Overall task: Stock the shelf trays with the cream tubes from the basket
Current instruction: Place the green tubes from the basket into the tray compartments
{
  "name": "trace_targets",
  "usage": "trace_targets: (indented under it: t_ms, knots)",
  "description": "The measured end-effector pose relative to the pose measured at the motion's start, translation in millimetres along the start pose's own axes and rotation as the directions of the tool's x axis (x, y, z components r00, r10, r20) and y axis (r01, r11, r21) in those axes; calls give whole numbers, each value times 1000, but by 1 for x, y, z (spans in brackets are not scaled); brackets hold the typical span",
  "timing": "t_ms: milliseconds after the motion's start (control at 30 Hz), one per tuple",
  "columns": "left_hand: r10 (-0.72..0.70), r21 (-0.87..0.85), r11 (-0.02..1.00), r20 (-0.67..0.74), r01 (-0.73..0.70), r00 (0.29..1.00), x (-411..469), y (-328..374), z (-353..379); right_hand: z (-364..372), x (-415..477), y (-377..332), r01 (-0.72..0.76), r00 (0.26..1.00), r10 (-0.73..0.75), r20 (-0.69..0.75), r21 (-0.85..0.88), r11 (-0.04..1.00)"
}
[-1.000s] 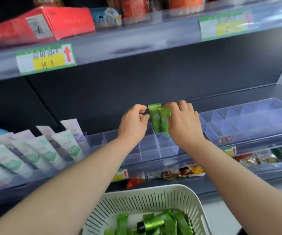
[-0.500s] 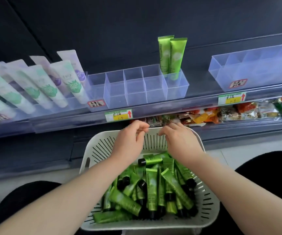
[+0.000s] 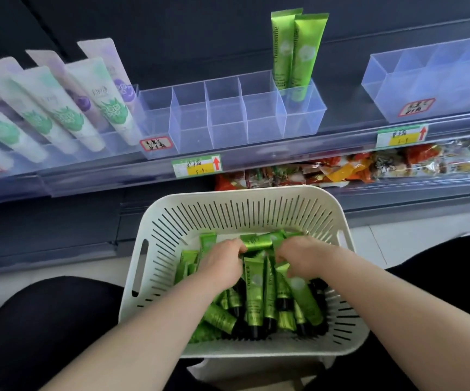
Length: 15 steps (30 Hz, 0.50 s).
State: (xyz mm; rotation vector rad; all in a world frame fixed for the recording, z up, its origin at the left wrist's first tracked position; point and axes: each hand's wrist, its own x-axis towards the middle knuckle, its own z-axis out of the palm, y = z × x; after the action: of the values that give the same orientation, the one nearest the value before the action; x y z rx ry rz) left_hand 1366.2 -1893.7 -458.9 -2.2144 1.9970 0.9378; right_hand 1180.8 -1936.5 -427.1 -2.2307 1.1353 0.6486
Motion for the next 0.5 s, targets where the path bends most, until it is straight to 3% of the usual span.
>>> trace_targets:
  t_ms: [100, 267, 500]
  knots:
    - [25, 108, 994, 63, -32, 998, 2, 11, 5, -10, -7, 6, -16, 998, 19, -64, 51, 999]
    - [-81, 221, 975, 240, 27, 967, 4, 24, 16, -25, -19, 7, 9, 975, 11, -223, 88, 996]
    - [-135, 93, 988, 137, 123, 981, 8, 22, 0, -41, -28, 0, 105, 945, -52, -322, 149, 983]
